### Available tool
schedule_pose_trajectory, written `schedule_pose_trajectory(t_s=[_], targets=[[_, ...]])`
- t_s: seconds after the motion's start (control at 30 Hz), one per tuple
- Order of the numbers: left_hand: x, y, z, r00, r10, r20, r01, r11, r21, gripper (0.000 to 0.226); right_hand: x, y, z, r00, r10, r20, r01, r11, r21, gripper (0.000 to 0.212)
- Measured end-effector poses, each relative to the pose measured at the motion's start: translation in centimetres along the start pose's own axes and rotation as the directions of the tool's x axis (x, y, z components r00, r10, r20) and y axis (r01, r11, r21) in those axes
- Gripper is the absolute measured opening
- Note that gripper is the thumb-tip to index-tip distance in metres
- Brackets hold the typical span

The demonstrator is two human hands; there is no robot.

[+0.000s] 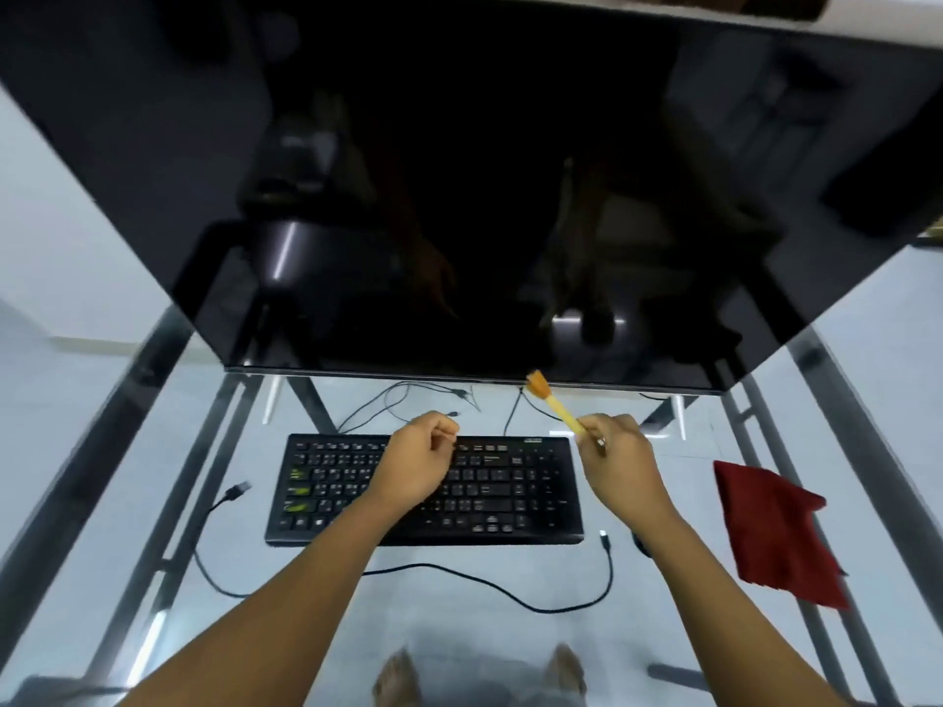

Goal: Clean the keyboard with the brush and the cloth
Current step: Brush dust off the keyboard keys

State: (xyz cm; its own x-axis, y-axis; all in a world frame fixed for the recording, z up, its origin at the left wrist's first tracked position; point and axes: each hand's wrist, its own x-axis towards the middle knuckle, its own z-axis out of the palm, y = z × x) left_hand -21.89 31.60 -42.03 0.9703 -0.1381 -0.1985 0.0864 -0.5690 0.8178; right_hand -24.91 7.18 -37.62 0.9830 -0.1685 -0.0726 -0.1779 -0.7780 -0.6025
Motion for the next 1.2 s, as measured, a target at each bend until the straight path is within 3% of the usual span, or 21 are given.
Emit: schedule_pose_trajectory(t_s=[0.1, 0.17, 0.33, 0.37, 0.5, 0.6, 0.67, 0.7, 0.8, 0.83, 0.93, 0.97, 1.07, 1.1, 1.2], targets=[[-0.8, -2.3, -3.1, 0.988, 0.011, -0.154, -0.013, 1.000, -0.014, 0.021, -0.7, -4.1, 1.6, 0.999, -0.031, -0.024, 0.035, 0.985, 0.168, 0.022], [-1.6, -3.7, -4.9, 0.968, -0.015, -0.250, 0.012, 1.000, -0.014, 0.024, -1.1, -6.0, 2.9, 0.999, 0.033, 0.005, -0.033, 0.945, 0.325, 0.024], [-3.1, -8.2, -7.9, 0.885, -0.118, -0.451, 0.117, 0.993, -0.029, 0.029, -1.1, -9.7, 6.4, 0.982, 0.182, 0.051, -0.166, 0.695, 0.699, 0.011], [-3.3, -9.0, -8.3, 0.879, -0.144, -0.454, 0.138, 0.989, -0.046, 0.031, -1.1, -10.5, 7.2, 0.984, 0.176, 0.039, -0.151, 0.690, 0.707, 0.004], [-3.8, -11.6, -9.3, 0.913, -0.192, -0.360, 0.174, 0.981, -0.083, 0.039, -1.8, -13.5, 11.0, 0.995, 0.060, 0.073, -0.094, 0.726, 0.681, 0.010], [-4.3, -12.3, -9.3, 0.929, -0.164, -0.331, 0.141, 0.986, -0.090, 0.043, -3.7, -14.7, 13.9, 0.967, -0.083, 0.243, -0.086, 0.786, 0.612, 0.003], [-4.7, -12.6, -9.2, 0.923, -0.166, -0.346, 0.127, 0.983, -0.134, 0.047, -4.5, -14.5, 15.3, 0.933, -0.131, 0.334, -0.062, 0.859, 0.508, 0.012], [-4.9, -12.9, -9.1, 0.921, -0.178, -0.347, 0.129, 0.979, -0.160, 0.048, -4.6, -14.2, 15.5, 0.949, -0.125, 0.290, -0.022, 0.890, 0.456, 0.020], [-5.0, -14.0, -9.1, 0.923, -0.197, -0.330, 0.141, 0.972, -0.186, 0.046, -3.8, -14.0, 14.7, 0.991, -0.116, -0.072, 0.134, 0.924, 0.357, 0.027], [-4.9, -14.3, -9.2, 0.923, -0.207, -0.323, 0.145, 0.968, -0.206, 0.045, -4.0, -13.9, 14.6, 0.988, -0.132, -0.084, 0.154, 0.923, 0.354, 0.023], [-4.6, -14.9, -9.2, 0.927, -0.203, -0.315, 0.129, 0.962, -0.240, 0.046, -5.7, -14.4, 15.3, 0.932, -0.297, 0.208, 0.219, 0.918, 0.330, 0.012], [-4.6, -15.1, -9.2, 0.934, -0.182, -0.307, 0.113, 0.967, -0.229, 0.049, -6.0, -14.0, 15.7, 0.927, -0.320, 0.198, 0.255, 0.921, 0.295, 0.011], [-4.5, -15.6, -9.5, 0.951, -0.151, -0.270, 0.089, 0.970, -0.227, 0.051, -5.8, -13.5, 15.2, 0.971, -0.222, -0.088, 0.238, 0.929, 0.283, 0.016], [-4.4, -15.6, -9.6, 0.954, -0.159, -0.253, 0.100, 0.968, -0.232, 0.051, -5.9, -13.4, 15.3, 0.973, -0.212, -0.086, 0.228, 0.928, 0.296, 0.015], [-4.3, -16.2, -10.2, 0.963, -0.165, -0.214, 0.116, 0.968, -0.224, 0.053, -7.0, -14.5, 16.3, 0.920, -0.326, 0.218, 0.255, 0.920, 0.298, 0.015]])
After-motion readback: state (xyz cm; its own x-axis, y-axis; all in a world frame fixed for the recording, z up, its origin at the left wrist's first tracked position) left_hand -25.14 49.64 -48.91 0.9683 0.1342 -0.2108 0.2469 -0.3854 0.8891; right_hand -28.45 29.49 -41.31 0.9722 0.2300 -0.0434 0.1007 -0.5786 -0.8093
